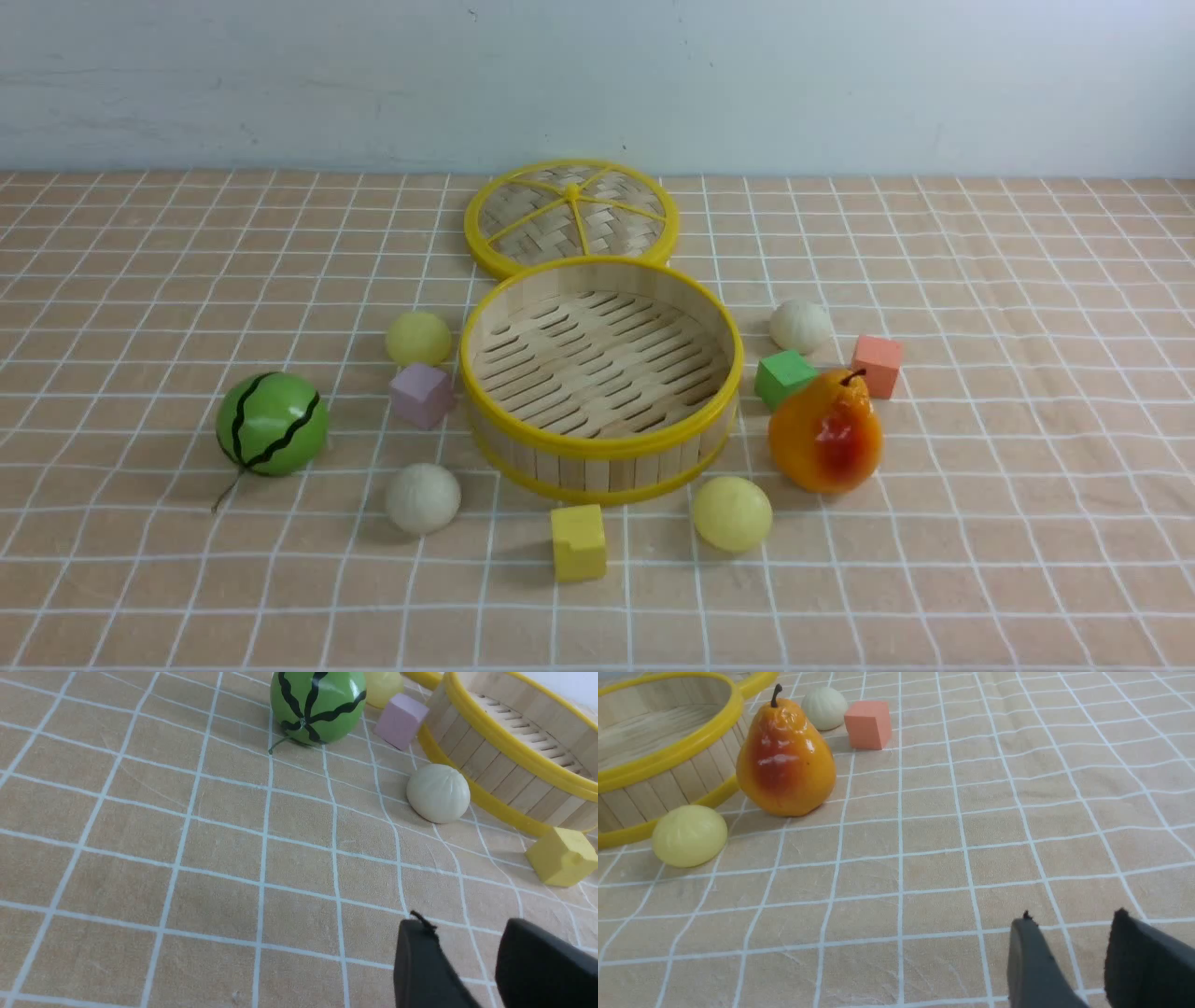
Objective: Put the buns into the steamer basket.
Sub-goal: Use the left arm to grab a steamed stuffed bun
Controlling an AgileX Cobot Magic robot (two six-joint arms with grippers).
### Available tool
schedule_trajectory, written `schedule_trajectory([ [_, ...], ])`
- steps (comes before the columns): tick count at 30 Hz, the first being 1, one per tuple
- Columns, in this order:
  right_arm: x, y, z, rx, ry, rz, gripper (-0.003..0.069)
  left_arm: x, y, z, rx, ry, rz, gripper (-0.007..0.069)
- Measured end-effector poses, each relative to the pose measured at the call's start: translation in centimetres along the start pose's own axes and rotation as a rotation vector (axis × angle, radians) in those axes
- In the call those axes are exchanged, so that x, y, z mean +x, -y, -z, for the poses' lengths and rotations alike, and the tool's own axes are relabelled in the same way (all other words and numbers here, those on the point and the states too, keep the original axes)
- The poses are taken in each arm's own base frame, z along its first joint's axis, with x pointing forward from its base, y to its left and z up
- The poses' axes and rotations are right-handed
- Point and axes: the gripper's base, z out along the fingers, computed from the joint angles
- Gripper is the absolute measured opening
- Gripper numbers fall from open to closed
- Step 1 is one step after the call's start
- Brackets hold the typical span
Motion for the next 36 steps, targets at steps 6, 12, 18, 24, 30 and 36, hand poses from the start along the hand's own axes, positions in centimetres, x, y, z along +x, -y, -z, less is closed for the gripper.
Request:
schedule_trajectory([
  [6, 0.0, 0.0, 0.0, 0.0, 0.0, 0.0, 0.0239, 0.0, 0.0, 0.0, 0.0, 0.0, 0.0, 0.0238],
  [12, 0.0, 0.0, 0.0, 0.0, 0.0, -0.001, 0.0239, 0.0, 0.0, 0.0, 0.0, 0.0, -0.001, 0.0238],
  [18, 0.0, 0.0, 0.0, 0.0, 0.0, -0.001, 0.0239, 0.0, 0.0, 0.0, 0.0, 0.0, -0.001, 0.0238],
  [24, 0.0, 0.0, 0.0, 0.0, 0.0, -0.001, 0.0239, 0.0, 0.0, 0.0, 0.001, 0.003, -0.001, 0.0238],
  [30, 0.0, 0.0, 0.0, 0.0, 0.0, -0.001, 0.0239, -1.3, 0.7, 0.1, 0.097, 0.136, 0.227, 0.0238],
  [36, 0.0, 0.0, 0.0, 0.0, 0.0, -0.001, 0.0239, -3.5, 1.0, 0.8, 0.228, 0.351, 0.597, 0.0238],
])
